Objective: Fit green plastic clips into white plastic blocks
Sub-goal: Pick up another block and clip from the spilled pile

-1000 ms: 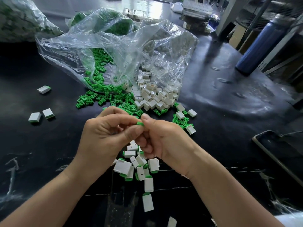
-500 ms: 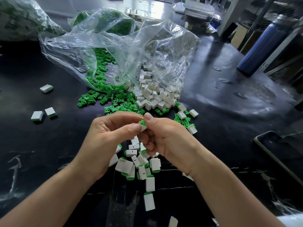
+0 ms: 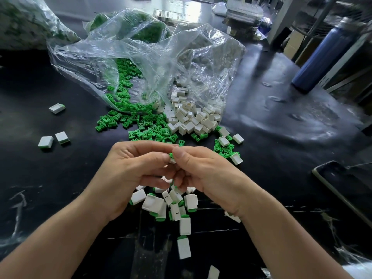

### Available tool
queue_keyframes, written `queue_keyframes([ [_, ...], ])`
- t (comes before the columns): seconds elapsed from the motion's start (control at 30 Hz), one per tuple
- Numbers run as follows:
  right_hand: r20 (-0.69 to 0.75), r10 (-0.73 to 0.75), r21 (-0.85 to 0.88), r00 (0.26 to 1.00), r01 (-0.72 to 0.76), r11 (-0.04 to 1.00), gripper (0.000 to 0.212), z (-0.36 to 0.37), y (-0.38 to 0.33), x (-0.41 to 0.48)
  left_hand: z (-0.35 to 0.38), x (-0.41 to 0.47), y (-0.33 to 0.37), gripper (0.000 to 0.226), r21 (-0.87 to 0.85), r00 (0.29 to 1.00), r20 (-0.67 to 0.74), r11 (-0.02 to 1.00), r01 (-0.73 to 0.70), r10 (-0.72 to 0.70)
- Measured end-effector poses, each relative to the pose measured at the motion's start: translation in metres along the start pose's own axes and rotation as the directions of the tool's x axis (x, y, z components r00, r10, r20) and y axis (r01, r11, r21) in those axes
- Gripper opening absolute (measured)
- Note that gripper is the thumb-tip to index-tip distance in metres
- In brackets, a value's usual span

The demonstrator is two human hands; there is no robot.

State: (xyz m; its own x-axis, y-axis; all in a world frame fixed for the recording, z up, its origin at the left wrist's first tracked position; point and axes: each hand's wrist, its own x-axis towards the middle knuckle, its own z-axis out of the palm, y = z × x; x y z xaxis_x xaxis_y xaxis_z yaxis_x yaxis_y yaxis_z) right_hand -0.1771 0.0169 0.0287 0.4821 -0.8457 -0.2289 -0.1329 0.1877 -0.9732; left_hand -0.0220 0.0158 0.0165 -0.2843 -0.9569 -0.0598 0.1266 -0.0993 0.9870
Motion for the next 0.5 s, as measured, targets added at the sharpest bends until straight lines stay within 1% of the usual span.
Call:
queue_keyframes([
  [0.07, 0.010, -0.004, -0.009, 1.000, 0.004, 1.000, 0.032, 0.001, -0.001, -0.001, -0.001, 0.000, 0.001, 0.021, -0.001, 1.000, 0.007, 1.000, 0.005, -0.005],
  [0.13, -0.011, -0.018, -0.044, 1.000, 0.018, 0.999, 0.028, 0.002, -0.001, -0.001, -0.001, 0.000, 0.000, 0.021, -0.002, 1.000, 0.005, 1.000, -0.006, 0.006],
  [0.27, -0.089, -0.074, -0.167, 0.993, 0.059, 0.984, 0.032, 0.006, 0.006, 0.002, 0.002, -0.001, 0.000, 0.021, -0.013, 0.998, 0.014, 0.998, -0.060, 0.060],
  [0.4, -0.110, -0.126, -0.196, 0.986, 0.103, 0.975, 0.031, 0.008, 0.009, 0.003, 0.004, -0.002, -0.002, 0.022, -0.040, 0.995, -0.005, 0.995, -0.097, 0.097],
  [0.5, -0.155, -0.121, -0.217, 0.981, 0.085, 0.972, 0.030, 0.012, 0.010, 0.004, 0.006, -0.003, -0.004, 0.025, -0.084, 0.995, -0.041, 0.992, -0.090, 0.087],
])
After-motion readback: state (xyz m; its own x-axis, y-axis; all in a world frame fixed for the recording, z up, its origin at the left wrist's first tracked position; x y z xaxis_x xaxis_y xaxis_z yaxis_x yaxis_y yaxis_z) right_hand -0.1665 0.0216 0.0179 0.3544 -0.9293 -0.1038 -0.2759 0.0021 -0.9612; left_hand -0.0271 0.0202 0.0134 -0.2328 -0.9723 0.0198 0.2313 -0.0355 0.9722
